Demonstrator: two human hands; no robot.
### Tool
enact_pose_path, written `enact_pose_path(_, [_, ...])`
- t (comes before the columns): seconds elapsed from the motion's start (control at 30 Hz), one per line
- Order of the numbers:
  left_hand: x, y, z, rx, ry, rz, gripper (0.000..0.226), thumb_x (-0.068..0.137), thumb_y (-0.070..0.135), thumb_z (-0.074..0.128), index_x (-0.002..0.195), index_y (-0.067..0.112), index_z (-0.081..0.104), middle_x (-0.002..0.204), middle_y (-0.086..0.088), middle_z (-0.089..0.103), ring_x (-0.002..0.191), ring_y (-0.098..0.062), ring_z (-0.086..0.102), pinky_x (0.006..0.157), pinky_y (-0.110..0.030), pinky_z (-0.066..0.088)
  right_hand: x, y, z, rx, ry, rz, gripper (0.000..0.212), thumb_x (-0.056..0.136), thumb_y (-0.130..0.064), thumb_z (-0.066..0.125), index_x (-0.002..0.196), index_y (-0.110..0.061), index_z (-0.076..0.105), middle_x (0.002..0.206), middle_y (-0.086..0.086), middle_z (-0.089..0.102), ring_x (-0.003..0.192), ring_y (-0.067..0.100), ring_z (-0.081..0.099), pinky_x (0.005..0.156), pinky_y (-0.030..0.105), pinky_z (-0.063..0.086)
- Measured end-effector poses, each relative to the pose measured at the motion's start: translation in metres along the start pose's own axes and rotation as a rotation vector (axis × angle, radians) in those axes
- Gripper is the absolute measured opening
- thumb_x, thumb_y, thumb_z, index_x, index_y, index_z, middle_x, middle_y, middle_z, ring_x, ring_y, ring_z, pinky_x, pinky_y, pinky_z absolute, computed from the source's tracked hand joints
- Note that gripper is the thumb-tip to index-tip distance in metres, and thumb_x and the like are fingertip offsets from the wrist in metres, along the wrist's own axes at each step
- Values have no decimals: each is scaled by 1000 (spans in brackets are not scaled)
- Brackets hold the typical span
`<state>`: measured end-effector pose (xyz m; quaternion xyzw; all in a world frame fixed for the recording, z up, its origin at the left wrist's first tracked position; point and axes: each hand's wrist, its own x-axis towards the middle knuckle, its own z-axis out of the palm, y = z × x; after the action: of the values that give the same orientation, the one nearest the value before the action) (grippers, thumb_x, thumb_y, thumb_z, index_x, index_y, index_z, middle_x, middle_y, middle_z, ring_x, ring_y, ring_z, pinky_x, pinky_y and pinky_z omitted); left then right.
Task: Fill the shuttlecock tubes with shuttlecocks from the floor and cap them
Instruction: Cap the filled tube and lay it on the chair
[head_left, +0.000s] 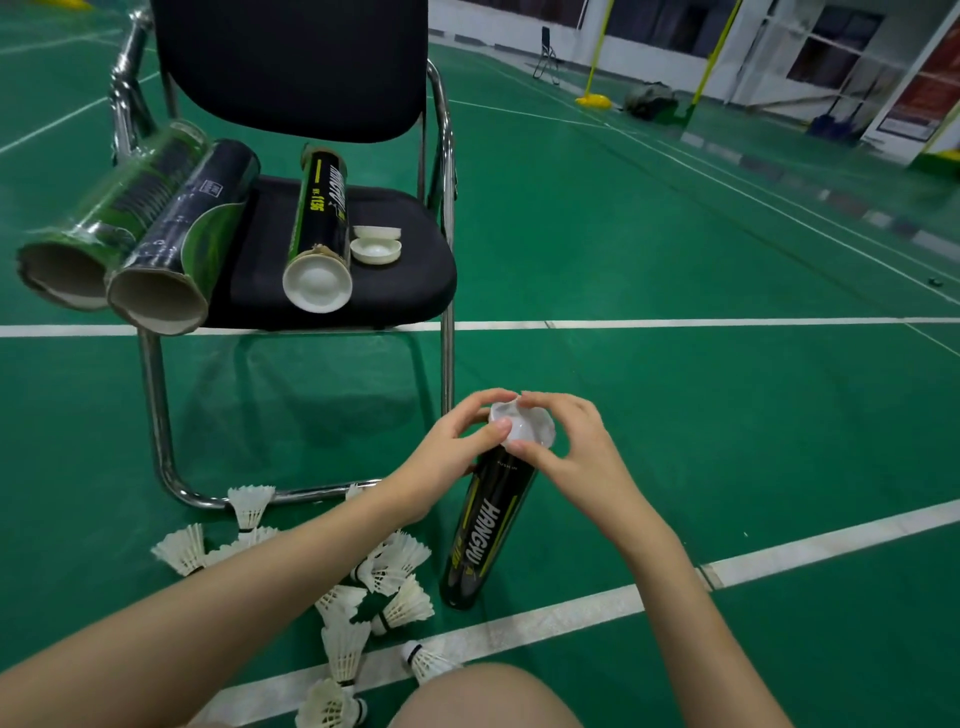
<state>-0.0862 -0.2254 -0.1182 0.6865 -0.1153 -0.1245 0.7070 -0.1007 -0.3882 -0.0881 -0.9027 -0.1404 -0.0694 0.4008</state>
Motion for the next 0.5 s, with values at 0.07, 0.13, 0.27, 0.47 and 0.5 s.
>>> enact_pose_path(0.07, [-1,0,1,0,4,-3,27,95,32,52,121,37,54,126,5,58,116,-13,55,83,-27,44,0,2,0,3,-22,32,49,78,-32,68,124,-28,49,124,-14,47,119,-6,31,91,1,21])
enact_pose_path(0.13, [-3,-1,1,-1,-1,-5,26,94,33,53,119,36,54,126,5,58,116,-13,56,83,-27,44,-1,3,-1,-8,-48,61,57,79,-35,67,131,-26,45,125,-15,44,121,-3,31,95,13,24])
enact_pose_path(0.27, [-4,0,1,11,-13,0,23,95,31,51,118,33,54,126,4,58,110,-10,58,80,-23,44,1,-2,-4,-52,-88,51,59,79,-36,67,132,-24,44,121,-18,44,119,-1,33,94,17,25])
enact_pose_path(0.47, [-6,-2,-4,41,-30,9,29,88,46,57,115,38,54,125,3,60,109,-10,59,89,-29,46,8,-8,-7,-60,-153,75,65,77,-38,69,134,-22,42,124,-9,47,115,3,41,92,20,30])
enact_pose_path(0.5, [-7,-2,-6,68,-29,9,34,81,54,57,113,43,54,125,5,61,111,-10,58,91,-31,46,9,-9,-7,-55,-165,81,65,77,-39,69,134,-23,43,123,-9,47,116,5,41,94,22,31])
